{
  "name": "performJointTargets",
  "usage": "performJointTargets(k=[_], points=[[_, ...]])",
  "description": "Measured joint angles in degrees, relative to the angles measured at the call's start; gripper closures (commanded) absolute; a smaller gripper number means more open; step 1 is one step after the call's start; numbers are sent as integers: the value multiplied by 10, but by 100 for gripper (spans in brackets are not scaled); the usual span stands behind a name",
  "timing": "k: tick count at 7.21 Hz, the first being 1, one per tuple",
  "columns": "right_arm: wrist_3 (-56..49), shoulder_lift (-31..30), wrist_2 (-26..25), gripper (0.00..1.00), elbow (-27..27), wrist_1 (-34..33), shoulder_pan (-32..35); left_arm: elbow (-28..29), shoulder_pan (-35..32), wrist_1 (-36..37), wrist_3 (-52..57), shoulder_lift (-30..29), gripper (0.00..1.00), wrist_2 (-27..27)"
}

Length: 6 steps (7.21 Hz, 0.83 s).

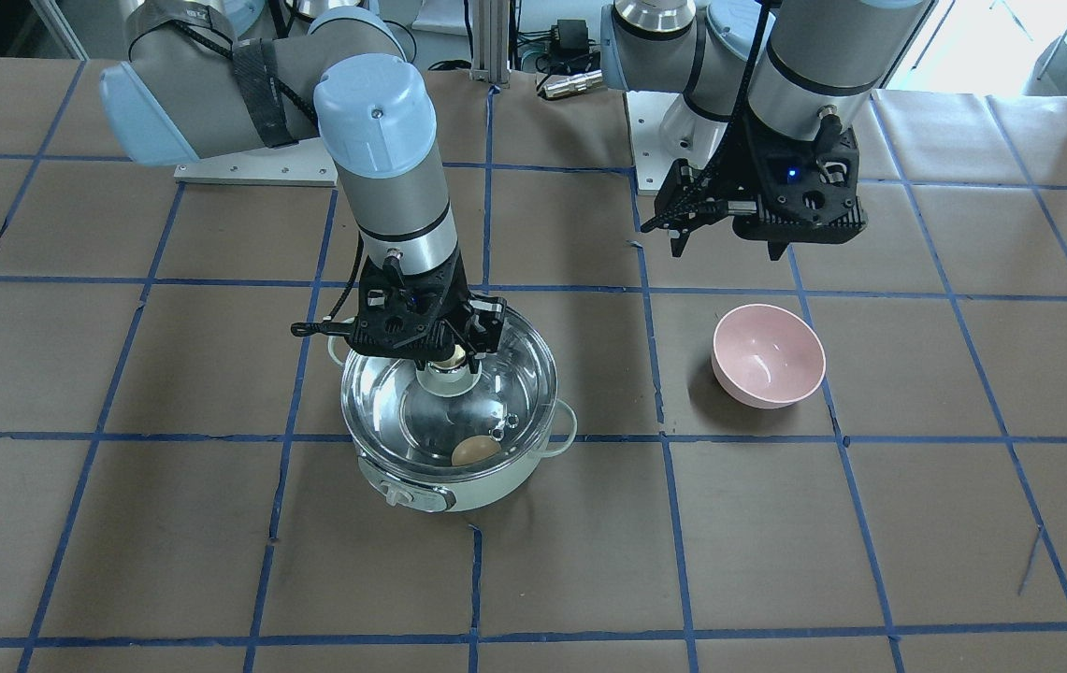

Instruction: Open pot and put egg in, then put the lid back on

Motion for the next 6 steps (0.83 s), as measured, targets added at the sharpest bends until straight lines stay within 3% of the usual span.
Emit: performJointTargets(k=[6], points=[[-6, -1, -26, 34, -11, -40, -5, 0, 0, 0, 0, 0, 0, 0]])
